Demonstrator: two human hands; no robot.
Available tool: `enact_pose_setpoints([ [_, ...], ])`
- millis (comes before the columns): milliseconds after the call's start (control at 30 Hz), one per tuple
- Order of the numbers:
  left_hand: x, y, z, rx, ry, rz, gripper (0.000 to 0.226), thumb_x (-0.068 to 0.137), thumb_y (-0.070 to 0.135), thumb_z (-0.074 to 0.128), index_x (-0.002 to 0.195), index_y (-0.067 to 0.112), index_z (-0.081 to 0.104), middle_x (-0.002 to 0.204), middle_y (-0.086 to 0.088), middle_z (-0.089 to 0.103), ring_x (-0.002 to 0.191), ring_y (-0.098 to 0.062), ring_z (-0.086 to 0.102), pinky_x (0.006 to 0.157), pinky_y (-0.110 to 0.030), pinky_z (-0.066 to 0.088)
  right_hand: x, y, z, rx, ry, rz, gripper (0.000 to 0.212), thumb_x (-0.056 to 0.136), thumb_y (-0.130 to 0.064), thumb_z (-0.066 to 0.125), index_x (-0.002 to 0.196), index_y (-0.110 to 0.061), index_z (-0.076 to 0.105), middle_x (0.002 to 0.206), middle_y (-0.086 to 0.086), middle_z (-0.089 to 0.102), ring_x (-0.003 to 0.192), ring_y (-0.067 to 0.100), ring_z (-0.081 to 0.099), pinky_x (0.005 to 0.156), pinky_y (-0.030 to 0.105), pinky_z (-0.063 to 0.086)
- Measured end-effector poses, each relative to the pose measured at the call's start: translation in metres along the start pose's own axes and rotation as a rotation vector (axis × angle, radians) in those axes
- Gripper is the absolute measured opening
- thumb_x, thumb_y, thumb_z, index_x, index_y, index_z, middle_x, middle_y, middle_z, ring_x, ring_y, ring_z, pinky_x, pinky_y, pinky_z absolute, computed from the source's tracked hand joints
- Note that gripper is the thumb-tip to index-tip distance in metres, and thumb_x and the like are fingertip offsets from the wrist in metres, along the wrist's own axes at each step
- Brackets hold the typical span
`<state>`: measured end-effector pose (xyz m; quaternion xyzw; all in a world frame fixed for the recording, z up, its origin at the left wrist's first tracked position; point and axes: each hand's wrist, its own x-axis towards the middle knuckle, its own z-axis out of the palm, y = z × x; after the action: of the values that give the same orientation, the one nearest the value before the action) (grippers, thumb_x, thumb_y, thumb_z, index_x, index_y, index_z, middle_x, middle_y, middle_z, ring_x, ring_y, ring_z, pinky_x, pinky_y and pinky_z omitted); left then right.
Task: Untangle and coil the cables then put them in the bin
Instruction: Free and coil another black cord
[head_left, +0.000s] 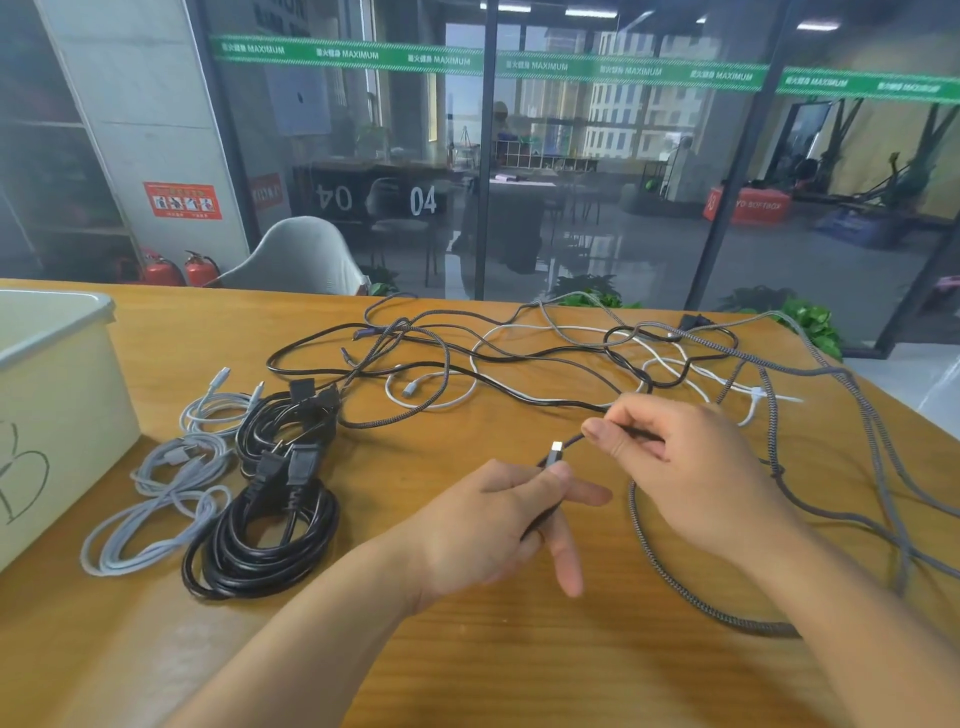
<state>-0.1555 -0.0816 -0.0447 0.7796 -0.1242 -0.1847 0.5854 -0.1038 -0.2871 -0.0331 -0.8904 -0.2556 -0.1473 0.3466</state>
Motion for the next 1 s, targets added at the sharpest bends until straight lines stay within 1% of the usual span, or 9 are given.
enact_pose_setpoints([
  [100, 0.000, 0.000, 0.001, 0.021, 0.024, 0.003, 0.051, 0.113, 0.041, 0.024, 0.135, 0.015, 0.063, 0.053, 0.007, 0.065, 0.044, -0.012, 0.028, 0.075, -0.041, 0.030, -0.003, -0.005, 0.002, 0.019, -0.005, -0.005, 0.043, 0.097, -0.068, 0.049, 0.079, -0.033, 0.064, 0.061, 0.001, 0.063, 0.060, 0.023, 0.061, 0.061, 0.047, 0.054],
  [200, 0.003, -0.004, -0.001, -0.010, 0.090, 0.016, 0.050, 0.113, 0.043, 0.024, 0.135, 0.021, 0.063, 0.066, 0.004, 0.072, 0.046, -0.014, 0.029, 0.075, -0.036, 0.036, -0.006, -0.013, 0.003, 0.024, -0.058, -0.021, 0.038, 0.101, -0.054, 0.051, 0.073, -0.030, 0.064, 0.051, -0.008, 0.050, 0.047, 0.011, 0.044, 0.049, 0.026, 0.036],
  [333, 0.007, -0.010, -0.007, -0.108, 0.204, 0.057, 0.051, 0.113, 0.045, 0.025, 0.128, 0.025, 0.068, 0.078, -0.001, 0.075, 0.047, -0.016, 0.030, 0.071, -0.030, 0.041, -0.010, -0.026, 0.003, 0.006, -0.185, -0.011, 0.036, 0.105, -0.045, 0.047, 0.075, -0.030, 0.063, 0.049, -0.005, 0.041, 0.046, 0.010, 0.037, 0.049, 0.024, 0.029],
  [467, 0.009, -0.012, -0.013, -0.226, 0.325, 0.077, 0.050, 0.112, 0.047, 0.026, 0.126, 0.026, 0.069, 0.073, -0.004, 0.071, 0.049, -0.014, 0.037, 0.070, -0.027, 0.040, -0.013, -0.031, 0.008, 0.081, -0.289, 0.040, 0.034, 0.107, -0.038, 0.046, 0.079, -0.030, 0.065, 0.056, 0.002, 0.046, 0.054, 0.016, 0.043, 0.059, 0.046, 0.047],
  [600, 0.009, -0.013, -0.017, -0.320, 0.398, 0.108, 0.049, 0.112, 0.045, 0.028, 0.125, 0.025, 0.070, 0.089, -0.005, 0.075, 0.055, -0.015, 0.045, 0.074, -0.034, 0.039, -0.018, -0.037, 0.016, 0.116, -0.390, 0.030, 0.036, 0.108, -0.037, 0.043, 0.081, -0.029, 0.066, 0.060, 0.000, 0.052, 0.064, 0.023, 0.053, 0.066, 0.051, 0.052],
  [667, 0.009, -0.011, -0.017, -0.407, 0.391, 0.130, 0.050, 0.112, 0.043, 0.027, 0.127, 0.021, 0.069, 0.098, -0.006, 0.076, 0.064, -0.017, 0.053, 0.069, -0.033, 0.040, -0.020, -0.039, 0.020, 0.125, -0.452, 0.015, 0.036, 0.109, -0.036, 0.040, 0.085, -0.029, 0.067, 0.061, -0.004, 0.054, 0.062, 0.016, 0.054, 0.065, 0.042, 0.051],
  [733, 0.009, -0.008, -0.016, -0.502, 0.357, 0.147, 0.051, 0.112, 0.042, 0.027, 0.130, 0.017, 0.068, 0.099, -0.008, 0.075, 0.073, -0.018, 0.059, 0.073, -0.034, 0.045, -0.022, -0.042, 0.023, 0.133, -0.524, 0.003, 0.036, 0.111, -0.034, 0.038, 0.092, -0.027, 0.067, 0.064, -0.004, 0.058, 0.060, 0.004, 0.053, 0.062, 0.022, 0.043],
  [800, 0.008, -0.004, -0.015, -0.594, 0.305, 0.171, 0.052, 0.112, 0.041, 0.026, 0.132, 0.013, 0.065, 0.098, -0.009, 0.073, 0.077, -0.019, 0.061, 0.076, -0.033, 0.049, -0.023, -0.045, 0.025, 0.160, -0.582, -0.005, 0.034, 0.112, -0.032, 0.036, 0.097, -0.027, 0.066, 0.066, -0.003, 0.060, 0.061, 0.002, 0.054, 0.064, 0.014, 0.040],
  [1000, 0.003, 0.003, -0.013, -0.716, 0.167, 0.232, 0.055, 0.111, 0.042, 0.026, 0.136, 0.010, 0.064, 0.092, -0.006, 0.071, 0.060, -0.017, 0.056, 0.063, -0.025, 0.049, -0.025, -0.039, 0.034, 0.265, -0.725, 0.028, 0.037, 0.112, -0.041, 0.036, 0.098, -0.024, 0.065, 0.067, -0.008, 0.056, 0.066, 0.018, 0.053, 0.065, 0.032, 0.050],
])
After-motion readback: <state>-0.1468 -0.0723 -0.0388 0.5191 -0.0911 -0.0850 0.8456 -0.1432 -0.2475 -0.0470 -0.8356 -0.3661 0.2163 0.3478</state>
